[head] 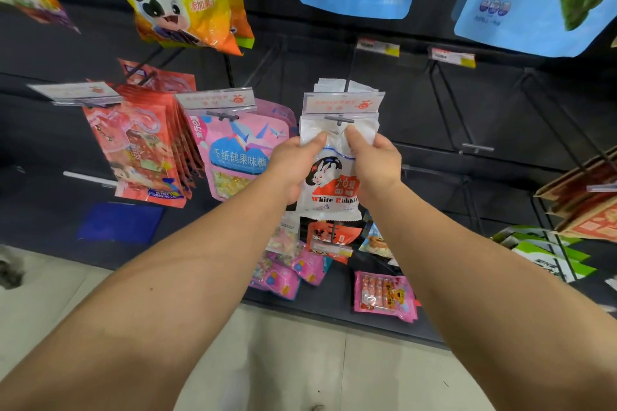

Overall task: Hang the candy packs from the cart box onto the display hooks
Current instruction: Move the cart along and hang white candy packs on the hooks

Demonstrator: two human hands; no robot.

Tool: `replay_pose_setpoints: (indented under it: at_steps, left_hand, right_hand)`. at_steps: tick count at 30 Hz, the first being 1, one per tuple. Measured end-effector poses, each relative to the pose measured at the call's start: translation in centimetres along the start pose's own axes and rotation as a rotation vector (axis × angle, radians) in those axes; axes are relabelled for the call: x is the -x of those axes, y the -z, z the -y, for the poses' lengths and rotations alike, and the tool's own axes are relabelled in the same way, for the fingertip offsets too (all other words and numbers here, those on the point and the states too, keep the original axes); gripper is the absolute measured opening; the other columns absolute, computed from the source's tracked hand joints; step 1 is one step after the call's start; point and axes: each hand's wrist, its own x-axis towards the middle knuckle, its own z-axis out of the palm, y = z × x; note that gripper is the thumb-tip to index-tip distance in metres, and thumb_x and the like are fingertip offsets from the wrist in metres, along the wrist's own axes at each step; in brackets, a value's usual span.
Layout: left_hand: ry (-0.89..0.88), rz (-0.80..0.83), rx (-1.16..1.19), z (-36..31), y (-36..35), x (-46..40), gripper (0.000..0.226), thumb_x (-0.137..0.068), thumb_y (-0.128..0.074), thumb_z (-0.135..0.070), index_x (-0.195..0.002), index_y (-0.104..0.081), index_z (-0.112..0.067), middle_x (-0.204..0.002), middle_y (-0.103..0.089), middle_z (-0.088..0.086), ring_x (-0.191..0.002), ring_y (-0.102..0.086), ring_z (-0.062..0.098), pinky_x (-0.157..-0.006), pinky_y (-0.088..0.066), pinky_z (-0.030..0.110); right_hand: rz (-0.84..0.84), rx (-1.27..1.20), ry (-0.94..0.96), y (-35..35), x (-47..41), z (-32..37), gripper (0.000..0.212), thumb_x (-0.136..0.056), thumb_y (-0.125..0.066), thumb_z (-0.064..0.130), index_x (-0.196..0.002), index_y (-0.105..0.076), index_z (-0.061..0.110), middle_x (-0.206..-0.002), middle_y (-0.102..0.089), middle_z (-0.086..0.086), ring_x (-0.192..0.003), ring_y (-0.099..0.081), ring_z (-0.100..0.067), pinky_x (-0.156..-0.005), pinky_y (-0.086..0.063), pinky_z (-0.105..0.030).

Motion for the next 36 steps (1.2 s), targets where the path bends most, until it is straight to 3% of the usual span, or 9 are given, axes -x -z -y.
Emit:
replay_pose_setpoints:
  at_steps: [5,9,12,15,18,22,25,29,36]
  left_hand:
    - [-0.004,-0.079,-0.062,-0.3,-0.4,-0.2,0.015,-0.096,-0.067,-0.035,-0.095,-0.064,-0.02,-0.099,-0.075,0.01,-0.087,-0.075,0.027,-0.079,-0.062,0.042]
    - [-0.133,-0.21,-0.264,1.1,-0.2,-0.1,0.019,-0.089,-0.075,-0.034,-0.09,-0.065,-0.018,-0.092,-0.073,0.003,-0.085,-0.072,0.023,-0.077,-0.061,0.037]
    - [-0.195,-0.26,-0.411,2.7,0.4,0.3,0.034,-0.084,-0.08,-0.032,-0.106,-0.063,-0.012,-0.099,-0.07,0.0,-0.088,-0.069,0.02,-0.077,-0.058,0.035]
    - [-0.192,-0.256,-0.546,4.3,1.4,1.2,0.05,-0.086,-0.079,-0.033,-0.125,-0.057,-0.011,-0.111,-0.067,0.0,-0.101,-0.065,0.019,-0.091,-0.055,0.036]
    - [-0.216,-0.245,-0.727,6.0,3.2,2.1,0.054,-0.086,-0.078,-0.035,-0.13,-0.057,-0.012,-0.121,-0.065,0.0,-0.108,-0.063,0.019,-0.092,-0.053,0.037]
    - [-0.246,-0.269,-0.972,8.0,7.3,3.6,0.056,-0.087,-0.074,-0.043,-0.134,-0.057,-0.017,-0.13,-0.062,0.004,-0.119,-0.059,0.027,-0.096,-0.052,0.045]
    - [-0.194,-0.314,-1.16,8.2,12.2,4.9,0.054,-0.089,-0.071,-0.042,-0.137,-0.054,-0.022,-0.133,-0.057,0.007,-0.124,-0.05,0.03,-0.1,-0.046,0.042]
    - [-0.055,-0.402,-1.253,7.5,20.4,6.7,0.063,-0.093,-0.062,-0.052,-0.147,-0.043,-0.027,-0.147,-0.046,0.006,-0.136,-0.039,0.03,-0.11,-0.035,0.04]
    - [0.213,-0.66,-1.279,5.3,39.7,11.5,0.069,-0.092,-0.054,-0.061,-0.151,-0.036,-0.029,-0.153,-0.037,0.007,-0.142,-0.035,0.029,-0.114,-0.028,0.041]
  right_hand:
    - [-0.084,0.089,-0.029,-0.4,-0.2,0.1,0.009,-0.089,-0.071,0.031,-0.085,-0.07,0.023,-0.089,-0.077,-0.002,-0.085,-0.074,-0.024,-0.083,-0.061,-0.046]
    - [-0.108,0.223,0.071,0.0,-0.2,-0.8,0.008,-0.088,-0.072,0.031,-0.086,-0.066,0.026,-0.088,-0.074,0.004,-0.084,-0.073,-0.019,-0.083,-0.06,-0.044]
    - [-0.206,0.369,0.128,1.0,0.5,-2.6,0.03,-0.083,-0.076,0.032,-0.1,-0.053,0.023,-0.097,-0.066,0.002,-0.082,-0.065,-0.015,-0.078,-0.056,-0.037]
    - [-0.26,0.468,0.016,1.5,1.5,-4.4,0.037,-0.082,-0.076,0.037,-0.093,-0.045,0.018,-0.094,-0.059,-0.002,-0.077,-0.057,-0.02,-0.071,-0.048,-0.036]
    - [-0.141,0.66,0.01,1.1,3.0,-6.3,0.034,-0.088,-0.068,0.033,-0.072,-0.041,0.02,-0.075,-0.053,0.001,-0.075,-0.055,-0.023,-0.072,-0.05,-0.039]
    - [0.117,0.882,0.112,-1.1,5.5,-9.3,0.033,-0.092,-0.061,0.027,-0.067,-0.041,0.02,-0.069,-0.05,0.0,-0.072,-0.052,-0.024,-0.064,-0.038,-0.03]
    - [0.35,0.986,0.226,-5.0,6.8,-10.3,0.011,-0.093,-0.063,0.028,-0.095,-0.06,0.019,-0.093,-0.063,-0.003,-0.088,-0.061,-0.023,-0.072,-0.044,-0.03]
    - [0.619,1.253,0.448,-12.7,8.5,-11.6,0.055,-0.094,-0.061,0.035,-0.144,-0.046,0.02,-0.14,-0.053,-0.008,-0.129,-0.047,-0.028,-0.106,-0.039,-0.037]
    - [0.939,1.461,0.661,-32.8,16.8,-16.1,0.072,-0.093,-0.058,0.048,-0.154,-0.026,0.03,-0.158,-0.031,-0.01,-0.145,-0.025,-0.032,-0.116,-0.028,-0.045]
